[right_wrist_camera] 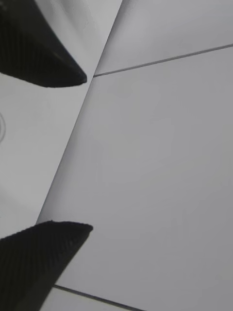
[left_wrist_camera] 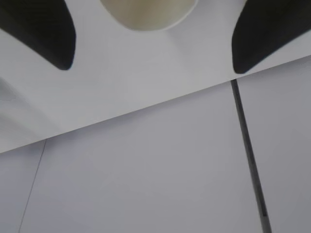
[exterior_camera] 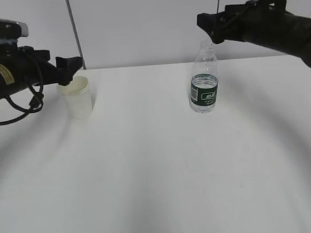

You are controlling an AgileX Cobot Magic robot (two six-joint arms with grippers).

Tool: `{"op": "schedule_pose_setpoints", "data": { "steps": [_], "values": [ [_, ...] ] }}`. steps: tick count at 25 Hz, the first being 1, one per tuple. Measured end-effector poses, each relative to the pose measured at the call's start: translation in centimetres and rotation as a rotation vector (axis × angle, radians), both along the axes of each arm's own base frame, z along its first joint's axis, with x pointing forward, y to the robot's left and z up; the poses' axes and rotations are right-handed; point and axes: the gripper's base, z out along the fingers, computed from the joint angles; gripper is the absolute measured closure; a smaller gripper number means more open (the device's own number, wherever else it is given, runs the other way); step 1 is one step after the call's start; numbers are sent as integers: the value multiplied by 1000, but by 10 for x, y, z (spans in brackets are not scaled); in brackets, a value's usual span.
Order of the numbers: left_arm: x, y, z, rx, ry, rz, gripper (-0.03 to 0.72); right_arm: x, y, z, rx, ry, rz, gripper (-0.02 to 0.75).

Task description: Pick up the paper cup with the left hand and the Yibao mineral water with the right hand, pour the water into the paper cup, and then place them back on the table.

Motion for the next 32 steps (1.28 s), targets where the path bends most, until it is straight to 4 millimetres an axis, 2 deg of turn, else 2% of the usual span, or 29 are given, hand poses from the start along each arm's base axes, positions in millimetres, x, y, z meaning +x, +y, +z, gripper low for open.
{"op": "schedule_pose_setpoints", "data": {
  "steps": [7,11,17,25,32],
  "values": [
    [-4,5,25,-6,-13,58,97,2,-6,32,-38,2,-65,117],
    [-7,9,35,11,13,104,97,4,-10,42,-37,32,-112,137],
    [-10,17,40,13,77,189,100,3,-16,52,-69,80,-182,144],
    [-12,26,53,25,159,293,101,-3,-31,80,-130,163,-331,146],
    [-28,34,83,24,186,370,101,-6,-43,83,-174,286,-457,147]
  ]
}}
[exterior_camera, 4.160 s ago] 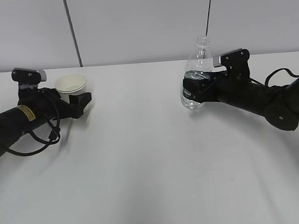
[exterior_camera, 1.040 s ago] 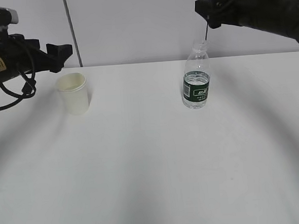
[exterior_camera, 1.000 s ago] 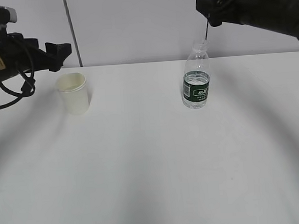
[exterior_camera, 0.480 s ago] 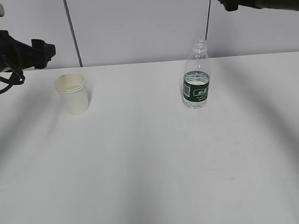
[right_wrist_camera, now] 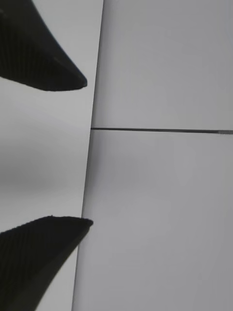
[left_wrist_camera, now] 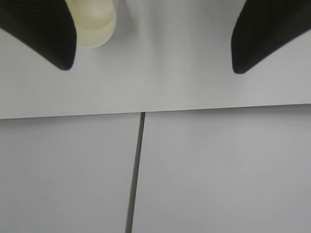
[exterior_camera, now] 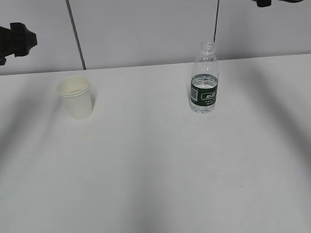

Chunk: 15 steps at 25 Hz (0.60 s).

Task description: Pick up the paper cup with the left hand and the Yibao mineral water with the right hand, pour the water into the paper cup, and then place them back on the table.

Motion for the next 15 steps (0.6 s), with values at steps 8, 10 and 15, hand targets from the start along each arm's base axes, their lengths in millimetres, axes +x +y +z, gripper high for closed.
{"op": "schedule_pose_setpoints", "data": {
  "steps": [8,10,15],
  "values": [
    [-23,9,25,34,70,75,104,-11,-9,-2,2,125,-114,148],
    [-29,12,27,40,109,101,107,-17,-12,2,0,155,-148,148],
    [-44,19,25,55,258,179,132,-35,-16,8,26,278,-206,150]
  ]
}}
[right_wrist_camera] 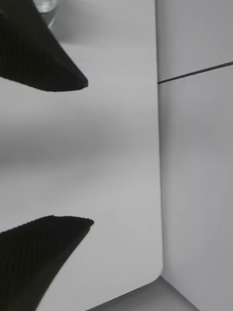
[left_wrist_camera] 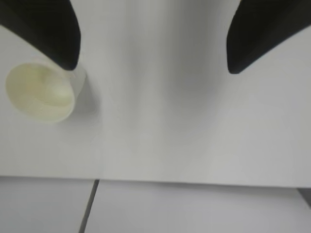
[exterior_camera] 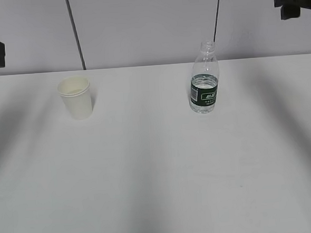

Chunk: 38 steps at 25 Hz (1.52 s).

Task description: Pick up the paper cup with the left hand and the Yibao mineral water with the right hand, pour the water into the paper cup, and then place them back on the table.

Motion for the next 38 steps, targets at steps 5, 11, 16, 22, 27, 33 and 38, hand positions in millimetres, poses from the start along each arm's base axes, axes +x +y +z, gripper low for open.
{"op": "schedule_pose_setpoints", "data": {
  "steps": [5,11,16,22,27,33,38],
  "values": [
    [-18,5,-5,1,185,72,137,-22,6,5,80,150,27,151],
    [-38,2,-11,-21,424,51,139,-50,15,21,163,263,98,151],
    [-48,-6,-4,-73,572,-16,144,-68,17,31,181,379,115,151],
    [-61,-8,-5,-89,725,-45,151,-81,21,35,207,487,160,151],
    [-69,-10,-2,-97,778,-82,165,-84,22,38,205,488,184,152],
    [-79,-11,13,-114,723,-101,171,-105,21,51,205,444,191,152],
    [-105,-10,30,-118,648,-108,171,-150,21,45,236,452,200,152]
  ]
}}
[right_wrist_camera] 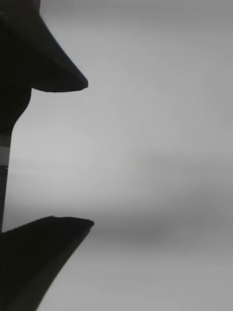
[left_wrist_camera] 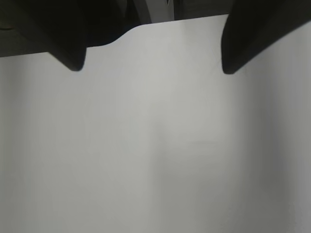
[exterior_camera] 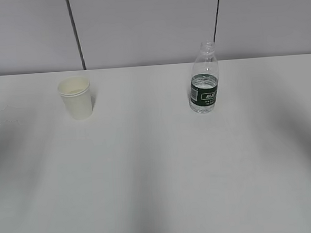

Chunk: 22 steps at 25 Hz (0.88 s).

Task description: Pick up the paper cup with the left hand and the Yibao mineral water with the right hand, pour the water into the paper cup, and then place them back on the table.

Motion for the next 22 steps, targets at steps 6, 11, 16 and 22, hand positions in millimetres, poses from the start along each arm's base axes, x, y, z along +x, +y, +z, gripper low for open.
{"op": "schedule_pose_setpoints", "data": {
  "steps": [6,11,16,22],
  "values": [
    [-46,4,10,-6,-75,-1,173,-60,-2,-8,17,-28,4,152],
    [-86,7,19,-14,-179,-2,174,-101,-4,-13,22,-85,5,152],
    [-128,9,11,-32,-259,-4,179,-139,-6,-22,28,-149,6,152],
    [-180,13,-4,-44,-398,-6,214,-169,-9,-40,5,-191,21,152]
  ]
}}
